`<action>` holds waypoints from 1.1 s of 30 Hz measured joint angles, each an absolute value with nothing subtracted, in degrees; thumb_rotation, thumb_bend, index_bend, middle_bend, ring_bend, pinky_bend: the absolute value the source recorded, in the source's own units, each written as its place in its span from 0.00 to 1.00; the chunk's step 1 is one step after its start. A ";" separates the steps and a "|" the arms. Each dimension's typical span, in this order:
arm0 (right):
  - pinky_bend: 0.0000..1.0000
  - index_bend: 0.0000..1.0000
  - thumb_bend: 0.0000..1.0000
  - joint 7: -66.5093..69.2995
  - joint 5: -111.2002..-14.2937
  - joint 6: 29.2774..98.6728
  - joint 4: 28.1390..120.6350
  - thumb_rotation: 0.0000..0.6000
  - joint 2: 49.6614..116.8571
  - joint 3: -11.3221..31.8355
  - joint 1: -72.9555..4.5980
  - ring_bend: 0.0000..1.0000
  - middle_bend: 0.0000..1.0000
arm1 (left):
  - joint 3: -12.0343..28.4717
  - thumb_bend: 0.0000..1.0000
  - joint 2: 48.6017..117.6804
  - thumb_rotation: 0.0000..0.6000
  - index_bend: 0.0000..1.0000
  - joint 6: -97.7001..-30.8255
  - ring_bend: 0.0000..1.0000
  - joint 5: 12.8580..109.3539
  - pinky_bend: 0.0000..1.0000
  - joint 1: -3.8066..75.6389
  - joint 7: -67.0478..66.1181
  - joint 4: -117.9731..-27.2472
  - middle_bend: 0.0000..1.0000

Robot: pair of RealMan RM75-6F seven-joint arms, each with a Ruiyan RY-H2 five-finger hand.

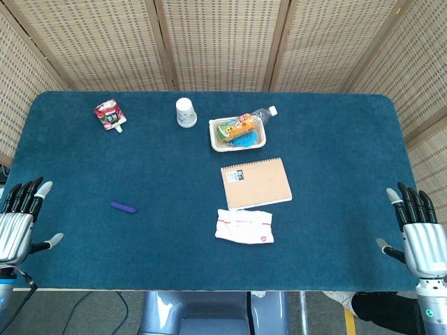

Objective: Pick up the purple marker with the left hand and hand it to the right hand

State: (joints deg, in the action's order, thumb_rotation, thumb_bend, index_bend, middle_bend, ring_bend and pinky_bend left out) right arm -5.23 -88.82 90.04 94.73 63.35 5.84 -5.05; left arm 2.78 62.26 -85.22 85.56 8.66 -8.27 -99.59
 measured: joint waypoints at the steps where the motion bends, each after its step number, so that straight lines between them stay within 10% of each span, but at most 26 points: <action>1: 0.00 0.00 0.00 -5.11 -88.83 90.01 94.76 1.00 63.33 5.83 -5.06 0.00 0.00 | 2.77 0.00 62.26 1.00 0.00 -85.18 0.00 85.59 0.00 8.66 -8.20 -99.53 0.00; 9: 0.00 0.00 0.00 -3.75 -88.36 89.64 95.11 1.00 63.08 5.90 -5.05 0.00 0.00 | 3.20 0.00 61.88 1.00 0.01 -81.33 0.00 84.12 0.00 10.22 -7.55 -99.61 0.00; 14: 0.00 0.00 0.00 -4.16 -87.41 88.89 94.93 1.00 63.27 6.15 -5.27 0.00 0.00 | 4.81 0.00 63.00 1.00 0.22 -75.22 0.00 82.44 0.00 14.52 -8.50 -95.74 0.00; 21: 0.00 0.01 0.00 -5.73 -85.81 87.68 94.91 1.00 63.81 6.60 -5.74 0.00 0.00 | 5.45 0.05 68.40 1.00 0.43 -65.68 0.00 84.18 0.00 22.19 -4.07 -80.12 0.00; 33: 0.00 0.05 0.00 -5.57 -83.56 85.57 94.12 1.00 63.83 7.14 -6.41 0.00 0.00 | 0.90 0.18 82.35 1.00 0.52 -60.19 0.00 93.11 0.00 29.68 9.67 -52.49 0.00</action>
